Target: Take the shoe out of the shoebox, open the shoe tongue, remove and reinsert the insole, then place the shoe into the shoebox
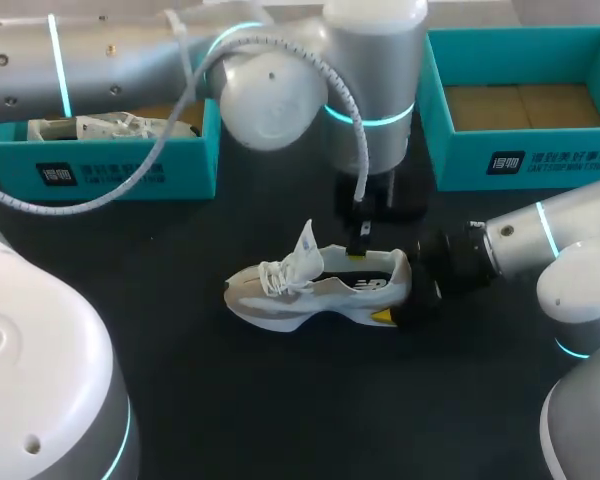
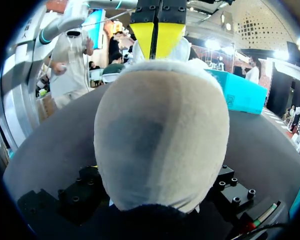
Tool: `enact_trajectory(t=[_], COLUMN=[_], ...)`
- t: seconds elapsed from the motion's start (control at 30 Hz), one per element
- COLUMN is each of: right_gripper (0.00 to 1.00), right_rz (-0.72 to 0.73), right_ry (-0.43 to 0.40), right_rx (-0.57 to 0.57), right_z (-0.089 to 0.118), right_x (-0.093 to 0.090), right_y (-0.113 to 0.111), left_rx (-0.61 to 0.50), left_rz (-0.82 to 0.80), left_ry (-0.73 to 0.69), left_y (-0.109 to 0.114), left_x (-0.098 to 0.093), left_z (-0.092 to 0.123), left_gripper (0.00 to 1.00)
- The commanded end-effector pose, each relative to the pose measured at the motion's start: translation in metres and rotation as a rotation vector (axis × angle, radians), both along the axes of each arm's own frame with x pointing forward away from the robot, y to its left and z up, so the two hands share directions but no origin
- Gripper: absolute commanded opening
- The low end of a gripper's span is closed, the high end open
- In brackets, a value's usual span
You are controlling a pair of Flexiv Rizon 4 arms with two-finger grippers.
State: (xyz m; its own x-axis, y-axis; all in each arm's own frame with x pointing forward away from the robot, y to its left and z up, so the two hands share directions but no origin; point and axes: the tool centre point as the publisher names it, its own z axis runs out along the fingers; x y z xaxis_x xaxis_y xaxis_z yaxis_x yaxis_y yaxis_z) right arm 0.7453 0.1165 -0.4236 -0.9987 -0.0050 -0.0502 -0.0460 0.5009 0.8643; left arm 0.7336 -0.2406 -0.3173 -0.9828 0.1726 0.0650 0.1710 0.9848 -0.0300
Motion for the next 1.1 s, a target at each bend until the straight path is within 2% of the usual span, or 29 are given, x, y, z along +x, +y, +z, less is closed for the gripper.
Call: enact_trajectory(t=[0.03,0.27,0.57,0.6,0.63,0.73,0.93,1.1], right_gripper=[0.00,0.00,0.00,0.00,0.00,0.00,0.00,0.00], right_rz=[-0.001,-0.001,-0.001,-0.001,-0.001,-0.001,-0.001,-0.001], right_ry=[0.000,0.000,0.000,0.000,0.000,0.000,0.000,0.000], right_rx=[-0.002,-0.002,-0.002,-0.002,-0.002,-0.002,-0.002,-0.002], right_z=[-0.004,-0.004,-0.004,-0.004,-0.004,-0.004,-0.004,-0.004], right_x=[-0.001,-0.001,-0.001,-0.001,-0.001,-0.001,-0.001,-0.001], right_y=[0.002,0.002,0.002,0.002,0.002,0.002,0.002,0.002], left_rx=[-0.003,-0.007,-0.027,-0.036,-0.036,-0.027,-0.028,-0.046], left_rz=[0.017,0.045,0.047,0.044,0.043,0.042,0.037,0.037], left_ry=[0.020,0.051,0.089,0.096,0.101,0.113,0.097,0.050], left_y=[-0.006,-0.009,0.002,0.003,0.003,0.003,0.001,-0.002], left_x=[0.000,-0.003,-0.017,-0.018,-0.020,-0.022,-0.017,-0.011], left_z=[-0.026,-0.059,-0.061,-0.062,-0.063,-0.068,-0.080,-0.093], left_gripper=[0.00,0.00,0.00,0.19,0.31,0.42,0.43,0.40])
